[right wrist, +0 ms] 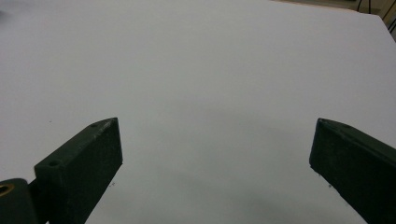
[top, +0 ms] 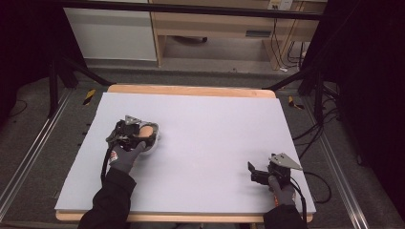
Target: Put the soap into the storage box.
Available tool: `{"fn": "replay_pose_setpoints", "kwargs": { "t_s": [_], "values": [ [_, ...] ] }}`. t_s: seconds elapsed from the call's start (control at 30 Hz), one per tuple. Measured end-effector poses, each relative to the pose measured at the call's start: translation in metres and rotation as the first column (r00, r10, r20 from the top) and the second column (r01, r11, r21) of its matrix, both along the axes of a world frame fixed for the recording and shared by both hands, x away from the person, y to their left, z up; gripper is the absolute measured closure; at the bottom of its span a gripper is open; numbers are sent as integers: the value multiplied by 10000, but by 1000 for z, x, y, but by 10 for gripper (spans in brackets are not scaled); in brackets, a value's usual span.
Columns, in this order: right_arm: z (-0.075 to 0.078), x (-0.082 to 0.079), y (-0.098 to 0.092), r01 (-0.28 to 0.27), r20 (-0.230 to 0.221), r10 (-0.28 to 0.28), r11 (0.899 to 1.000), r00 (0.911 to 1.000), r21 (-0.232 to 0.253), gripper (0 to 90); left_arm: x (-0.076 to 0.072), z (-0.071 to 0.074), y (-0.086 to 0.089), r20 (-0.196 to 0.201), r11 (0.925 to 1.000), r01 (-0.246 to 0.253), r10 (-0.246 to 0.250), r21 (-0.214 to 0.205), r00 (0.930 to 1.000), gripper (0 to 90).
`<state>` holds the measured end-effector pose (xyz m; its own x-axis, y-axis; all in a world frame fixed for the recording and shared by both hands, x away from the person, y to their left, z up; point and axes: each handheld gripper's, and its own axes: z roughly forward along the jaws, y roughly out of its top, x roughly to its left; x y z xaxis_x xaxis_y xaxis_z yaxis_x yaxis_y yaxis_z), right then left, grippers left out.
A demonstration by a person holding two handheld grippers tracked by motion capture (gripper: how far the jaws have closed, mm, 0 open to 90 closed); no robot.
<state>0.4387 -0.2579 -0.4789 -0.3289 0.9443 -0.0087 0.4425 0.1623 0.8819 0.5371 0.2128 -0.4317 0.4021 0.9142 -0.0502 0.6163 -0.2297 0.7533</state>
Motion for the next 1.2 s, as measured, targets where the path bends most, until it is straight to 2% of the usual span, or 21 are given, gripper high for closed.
{"fn": "replay_pose_setpoints", "kwargs": {
  "t_s": [0.17, 0.3, 0.57, 0.67, 0.83, 0.87, 1.03, 1.2],
  "values": [
    [0, 0, 0, -4, -4, 4, 10000, 10000, -38, 27, -4, 2, 1, 102, 9998, 201, -200, -61, 9997, 259],
    [0, 0, 0, 20, -57, -20, 10000, 10000, 23, 27, -12, 8, 1, 369, 9984, 548, -542, -160, 9979, 250],
    [0, 0, 1, 53, -78, -53, 10000, 10000, 19, 27, -33, 17, 9, 886, 9930, 1124, -1090, -352, 9901, 207],
    [0, 0, 1, 94, -100, -94, 10000, 9999, 10, 28, -44, 16, 13, 966, 9887, 1425, -1376, -464, 9858, 189],
    [-1, 1, 0, 114, -101, -115, 9999, 9999, -121, 27, -62, 14, 23, 1228, 9835, 1767, -1709, -384, 9776, 170],
    [-1, 1, 1, 121, -220, -121, 9999, 9997, 5, 28, -65, 13, 25, 1261, 9831, 1783, -1719, -407, 9770, 168],
    [-1, 1, 0, 106, -302, -105, 9999, 9995, 17, 29, -78, 9, 39, 1359, 9845, 1729, -1674, -298, 9765, 165],
    [0, -1, 0, 76, -291, -76, 10000, 9995, -6, 27, -87, -5, 52, 1317, 9896, 1379, -1315, -409, 9825, 164]
  ]
}}
